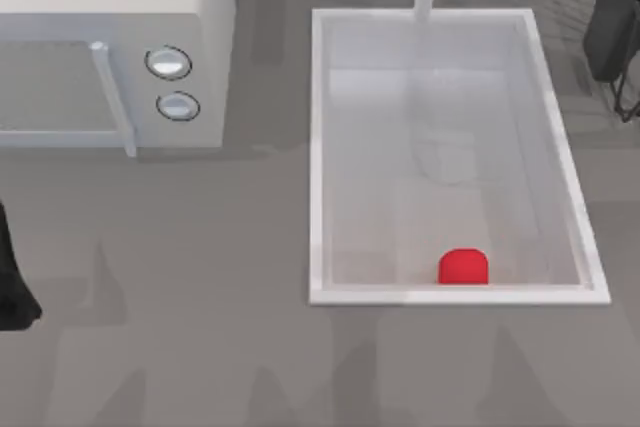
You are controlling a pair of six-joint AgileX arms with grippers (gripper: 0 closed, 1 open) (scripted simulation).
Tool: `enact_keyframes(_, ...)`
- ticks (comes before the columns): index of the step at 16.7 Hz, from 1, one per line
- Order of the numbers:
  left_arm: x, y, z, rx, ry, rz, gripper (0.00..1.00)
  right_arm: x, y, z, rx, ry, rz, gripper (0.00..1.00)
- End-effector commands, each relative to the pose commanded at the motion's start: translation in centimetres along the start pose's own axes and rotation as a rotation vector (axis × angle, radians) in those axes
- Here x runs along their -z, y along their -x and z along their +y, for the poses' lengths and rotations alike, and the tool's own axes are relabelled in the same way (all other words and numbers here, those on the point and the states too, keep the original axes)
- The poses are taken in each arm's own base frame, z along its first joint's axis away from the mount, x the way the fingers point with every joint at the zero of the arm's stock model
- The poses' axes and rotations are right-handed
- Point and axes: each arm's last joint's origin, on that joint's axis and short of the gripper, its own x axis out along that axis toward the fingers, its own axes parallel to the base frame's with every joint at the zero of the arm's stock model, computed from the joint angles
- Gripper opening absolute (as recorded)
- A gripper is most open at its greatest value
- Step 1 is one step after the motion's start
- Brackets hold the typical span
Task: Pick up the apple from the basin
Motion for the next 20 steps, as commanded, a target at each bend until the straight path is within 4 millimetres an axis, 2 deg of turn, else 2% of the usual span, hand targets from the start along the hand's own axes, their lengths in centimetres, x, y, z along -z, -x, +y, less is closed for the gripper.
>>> enact_keyframes(3,0.0,0.0,0.0,0.000,0.000,0.000,1.00,-3.3,-3.4,2.1,-0.009,-0.032,0.249,1.00)
enact_keyframes(6,0.0,0.0,0.0,0.000,0.000,0.000,1.00,-5.1,-8.5,4.8,0.012,-0.046,0.501,1.00)
enact_keyframes(9,0.0,0.0,0.0,0.000,0.000,0.000,1.00,-5.0,-14.0,7.7,0.058,-0.043,0.730,1.00)
enact_keyframes(13,0.0,0.0,0.0,0.000,0.000,0.000,1.00,-2.7,-19.9,10.9,0.134,-0.023,0.956,1.00)
enact_keyframes(16,0.0,0.0,0.0,0.000,0.000,0.000,1.00,-1.2,-22.2,12.3,0.173,-0.010,1.045,1.00)
enact_keyframes(20,0.0,0.0,0.0,0.000,0.000,0.000,1.00,-0.8,-22.8,12.7,0.183,-0.006,1.066,1.00)
